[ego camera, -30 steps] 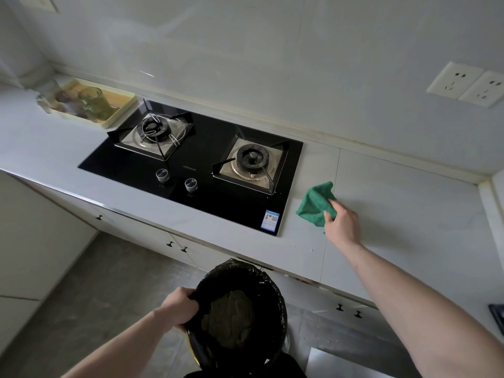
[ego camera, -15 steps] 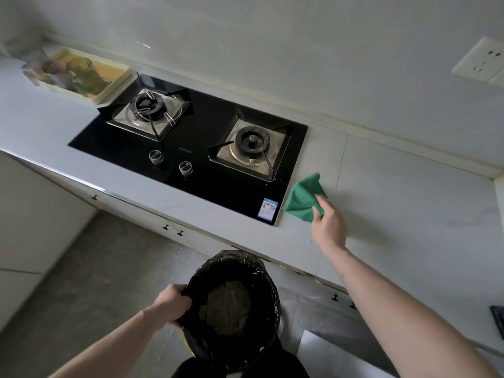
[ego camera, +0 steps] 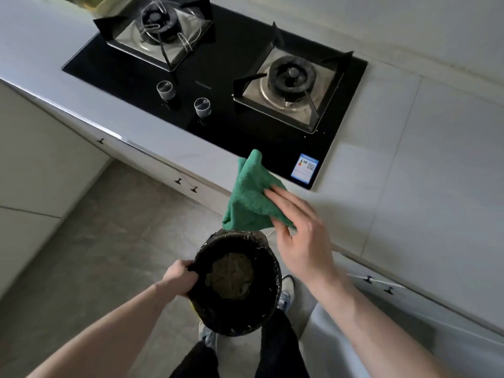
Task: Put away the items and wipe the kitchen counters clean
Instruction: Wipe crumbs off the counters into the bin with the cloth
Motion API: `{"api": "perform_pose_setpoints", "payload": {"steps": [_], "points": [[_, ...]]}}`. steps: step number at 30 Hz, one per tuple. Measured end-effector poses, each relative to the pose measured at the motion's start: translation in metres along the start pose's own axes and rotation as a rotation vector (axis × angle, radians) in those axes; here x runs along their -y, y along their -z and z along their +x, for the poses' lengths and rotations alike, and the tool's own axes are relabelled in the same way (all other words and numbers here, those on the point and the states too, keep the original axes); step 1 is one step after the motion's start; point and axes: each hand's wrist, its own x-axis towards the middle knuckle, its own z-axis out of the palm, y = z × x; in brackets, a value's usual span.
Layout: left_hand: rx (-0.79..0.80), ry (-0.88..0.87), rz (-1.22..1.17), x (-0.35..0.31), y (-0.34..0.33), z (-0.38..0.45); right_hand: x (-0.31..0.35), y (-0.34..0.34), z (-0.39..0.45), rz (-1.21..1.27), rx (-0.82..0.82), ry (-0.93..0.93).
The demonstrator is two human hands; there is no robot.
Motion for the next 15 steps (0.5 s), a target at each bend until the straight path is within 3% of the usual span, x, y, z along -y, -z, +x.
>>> {"api": "perform_pose_setpoints", "payload": {"steps": [4,8,15], "points": [[0.008,-0.030,0.018,0.027,-0.011,0.044,-0.001,-0.043,-0.053,0.003,0.111,-0.009],[0.043,-0.030,0.016,0.065,-0.035,0.097,-0.054,-0.113,-0.110,-0.087,0.256,-0.226],[0.099,-0.059,0.043,0.104,-0.114,0.201,-0.170,-0.189,-0.170,-0.173,0.230,-0.495]]}}
